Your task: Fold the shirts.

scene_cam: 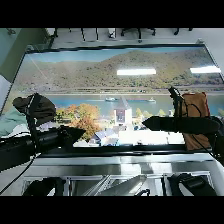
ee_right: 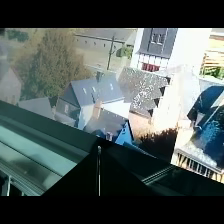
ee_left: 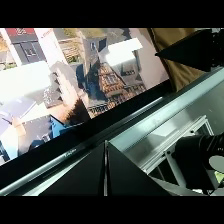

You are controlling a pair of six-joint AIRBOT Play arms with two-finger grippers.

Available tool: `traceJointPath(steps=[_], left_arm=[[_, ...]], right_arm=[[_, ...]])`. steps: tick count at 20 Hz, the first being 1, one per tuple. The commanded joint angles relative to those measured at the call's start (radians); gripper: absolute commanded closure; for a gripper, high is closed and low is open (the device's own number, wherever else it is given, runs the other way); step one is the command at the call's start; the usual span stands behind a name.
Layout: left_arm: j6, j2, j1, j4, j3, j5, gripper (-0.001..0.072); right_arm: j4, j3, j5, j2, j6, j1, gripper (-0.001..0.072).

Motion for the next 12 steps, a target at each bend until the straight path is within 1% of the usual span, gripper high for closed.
traceJointPath(steps=[1, 3, 4, 5, 6, 7, 8, 9, 10, 11, 12], left_arm=[[0.000, 0.001, -0.001, 0.002, 0.000, 0.003, 0.0692], [0.000, 0.001, 0.000, 0.011, 0.000, 0.001, 0.0692], [0.000, 0.001, 0.000, 0.050, 0.005, 0.004, 0.0692], [-0.004, 0.000, 0.000, 0.144, 0.022, 0.019, 0.0692], [-0.055, 0.000, 0.000, 0.293, 0.048, 0.032, 0.0692], [-0.129, 0.000, 0.000, 0.464, 0.077, 0.036, 0.0692], [-0.165, 0.000, 0.000, 0.609, 0.102, 0.035, 0.0691], [-0.171, -0.011, 0.000, 0.740, 0.129, 0.038, 0.0633], [-0.171, -0.040, 0.000, 0.837, 0.156, 0.045, 0.0277], [-0.172, -0.085, 0.000, 0.926, 0.182, 0.059, 0.0007], [-0.172, -0.135, 0.000, 1.000, 0.203, 0.076, 0.0005]], right_arm=[[0.000, 0.000, 0.000, 0.001, -0.001, 0.001, 0.0692], [0.000, 0.000, 0.000, 0.001, -0.001, 0.001, 0.0693], [0.000, 0.000, 0.000, 0.001, -0.001, 0.001, 0.0693], [0.000, 0.000, 0.000, 0.001, -0.001, 0.001, 0.0692], [0.000, 0.000, 0.000, 0.001, -0.001, 0.001, 0.0692], [0.000, 0.000, 0.000, 0.000, -0.001, 0.001, 0.0692], [0.000, 0.000, 0.000, 0.001, -0.001, 0.001, 0.0692], [0.000, 0.000, 0.000, 0.001, -0.001, 0.001, 0.0692], [0.000, 0.000, 0.000, 0.001, -0.001, 0.001, 0.0692], [0.000, 0.000, 0.000, 0.001, -0.001, 0.001, 0.0693], [0.000, 0.000, 0.000, 0.001, -0.001, 0.001, 0.0693]])
